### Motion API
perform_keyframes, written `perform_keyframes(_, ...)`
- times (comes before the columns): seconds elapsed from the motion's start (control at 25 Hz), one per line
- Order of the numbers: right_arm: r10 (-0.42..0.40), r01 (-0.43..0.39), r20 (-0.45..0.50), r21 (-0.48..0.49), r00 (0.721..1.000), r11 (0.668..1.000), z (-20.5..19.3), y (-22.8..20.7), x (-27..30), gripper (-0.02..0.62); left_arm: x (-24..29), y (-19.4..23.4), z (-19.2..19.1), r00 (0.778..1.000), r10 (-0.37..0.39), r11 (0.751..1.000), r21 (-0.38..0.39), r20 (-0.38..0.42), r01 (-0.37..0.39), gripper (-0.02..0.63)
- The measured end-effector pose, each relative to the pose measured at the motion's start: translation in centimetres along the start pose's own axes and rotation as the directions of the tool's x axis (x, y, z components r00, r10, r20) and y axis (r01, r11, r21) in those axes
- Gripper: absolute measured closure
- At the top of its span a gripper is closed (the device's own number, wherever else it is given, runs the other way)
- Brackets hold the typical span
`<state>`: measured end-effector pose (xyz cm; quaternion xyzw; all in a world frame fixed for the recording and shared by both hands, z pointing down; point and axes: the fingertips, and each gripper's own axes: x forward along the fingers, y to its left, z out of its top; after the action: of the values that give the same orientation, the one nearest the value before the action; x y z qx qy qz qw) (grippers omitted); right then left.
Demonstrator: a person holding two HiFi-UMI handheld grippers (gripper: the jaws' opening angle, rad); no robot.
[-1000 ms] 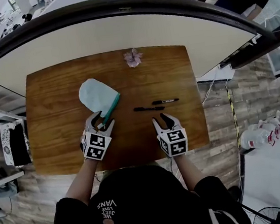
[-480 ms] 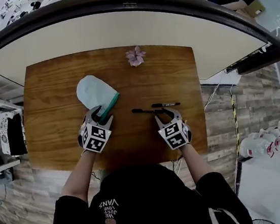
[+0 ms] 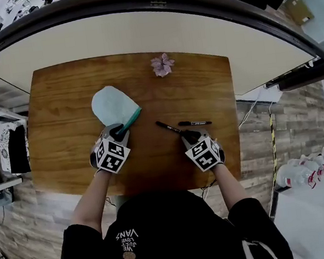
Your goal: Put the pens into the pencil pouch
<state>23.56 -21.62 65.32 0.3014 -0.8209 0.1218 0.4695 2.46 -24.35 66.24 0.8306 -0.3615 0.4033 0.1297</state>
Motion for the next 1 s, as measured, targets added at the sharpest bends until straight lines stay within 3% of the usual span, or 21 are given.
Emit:
perform_keyframes(0.2, -0.011, 0.011, -0.006, -0.028, 1.0, 1.0, 0.3, 0.9, 0.1, 0.54, -1.0, 0.4, 0.5, 0.999, 0.002, 1.0, -0.026, 0.045, -0.001, 0.545)
perform_keyframes(0.44, -0.033, 0.03, 0.043, 0.063, 0.999, 0.998, 1.4, 2.6, -0.5, 0.541, -2.8, 1.0, 1.6, 0.992, -0.019, 0.995, -0.093, 0.128, 0.031, 0.548)
perform_keyframes(0.8, -0.011, -0.013, 0.148, 0.161, 0.989, 0.987, 5.8, 8.0, -1.9, 0.543, -4.5, 0.4, 2.2, 0.983, -0.059, 0.994, -0.085, 0.174, 0.075, 0.548)
perform_keyframes(1.0, -0.004, -0.017, 0.142, 0.149, 0.99, 0.989, 7.2, 10.2, -1.7, 0.543, -5.8, -0.7, 2.7, 0.971, -0.1, 0.991, -0.062, 0.216, 0.116, 0.549)
